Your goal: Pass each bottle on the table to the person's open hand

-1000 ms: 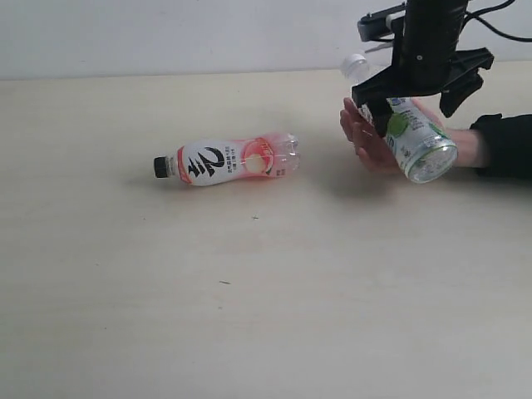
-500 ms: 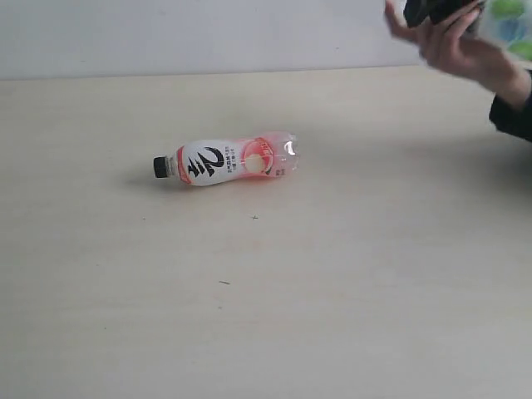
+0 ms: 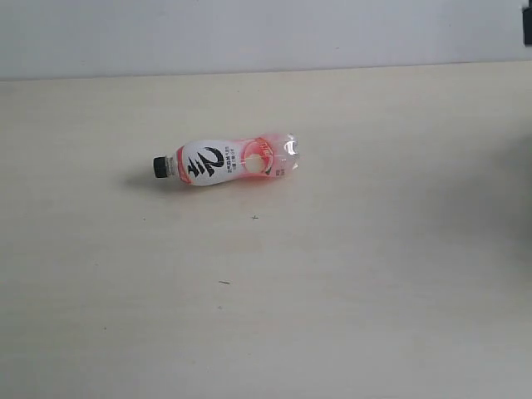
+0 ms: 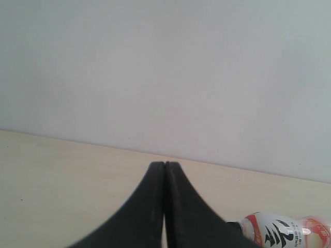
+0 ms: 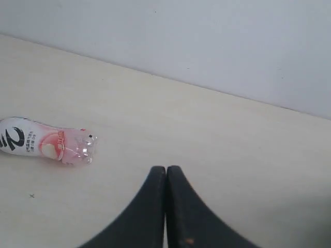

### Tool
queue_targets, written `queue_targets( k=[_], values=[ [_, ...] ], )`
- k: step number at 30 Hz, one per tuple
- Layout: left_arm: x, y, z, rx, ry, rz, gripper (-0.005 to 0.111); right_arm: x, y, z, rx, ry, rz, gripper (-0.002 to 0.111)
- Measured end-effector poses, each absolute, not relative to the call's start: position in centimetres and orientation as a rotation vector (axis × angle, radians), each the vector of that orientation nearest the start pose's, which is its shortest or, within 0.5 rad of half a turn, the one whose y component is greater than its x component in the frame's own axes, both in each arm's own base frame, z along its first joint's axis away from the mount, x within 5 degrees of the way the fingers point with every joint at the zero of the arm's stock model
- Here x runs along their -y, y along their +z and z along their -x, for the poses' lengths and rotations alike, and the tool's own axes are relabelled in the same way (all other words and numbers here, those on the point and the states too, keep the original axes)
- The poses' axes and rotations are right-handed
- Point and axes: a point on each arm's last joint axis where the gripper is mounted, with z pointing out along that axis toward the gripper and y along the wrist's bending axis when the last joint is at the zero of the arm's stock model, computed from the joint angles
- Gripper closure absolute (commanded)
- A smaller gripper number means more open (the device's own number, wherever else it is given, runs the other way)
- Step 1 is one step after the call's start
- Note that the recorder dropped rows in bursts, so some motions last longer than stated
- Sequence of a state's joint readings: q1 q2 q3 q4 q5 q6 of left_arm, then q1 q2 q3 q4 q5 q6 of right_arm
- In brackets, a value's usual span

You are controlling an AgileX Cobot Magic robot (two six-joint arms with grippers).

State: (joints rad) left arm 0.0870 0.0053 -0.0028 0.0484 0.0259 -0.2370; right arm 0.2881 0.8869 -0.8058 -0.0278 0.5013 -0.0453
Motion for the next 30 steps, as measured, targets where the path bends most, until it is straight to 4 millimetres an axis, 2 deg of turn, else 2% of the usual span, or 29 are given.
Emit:
queue_targets(
  k=[3,9,11,15,21,27,30],
  values=[
    [-0.5,21.1,-5.6,-1.498,-0.081,0.209,0.106,-4.2,32.6,-14.7,-1.984,0.121,0.361,0.108],
    [-0.5,21.1,-5.6,-1.498,-0.081,0.209,0.106,-3.1,29.5,-10.8,-1.839,0.136,0.337,0.108],
    [-0.5,21.1,-5.6,-1.498,-0.081,0.209,0.106,-2.9,29.2,-10.1,-1.779,0.142,0.327,0.108],
    [-0.5,21.1,-5.6,-1.498,-0.081,0.209,0.106,-2.6,29.8,-8.4,-1.601,0.172,0.311,0.108],
    [-0.5,21.1,-5.6,-1.498,-0.081,0.209,0.106,-2.1,30.3,-6.3,-1.513,0.194,0.309,0.108],
    [-0.5,21.1,-5.6,-1.498,-0.081,0.209,0.106,-1.8,28.5,-4.9,-1.542,0.223,0.347,0.108],
    [-0.5,21.1,-5.6,-1.498,-0.081,0.209,0.106,-1.8,27.1,-4.6,-1.476,0.241,0.345,0.108]
  ],
)
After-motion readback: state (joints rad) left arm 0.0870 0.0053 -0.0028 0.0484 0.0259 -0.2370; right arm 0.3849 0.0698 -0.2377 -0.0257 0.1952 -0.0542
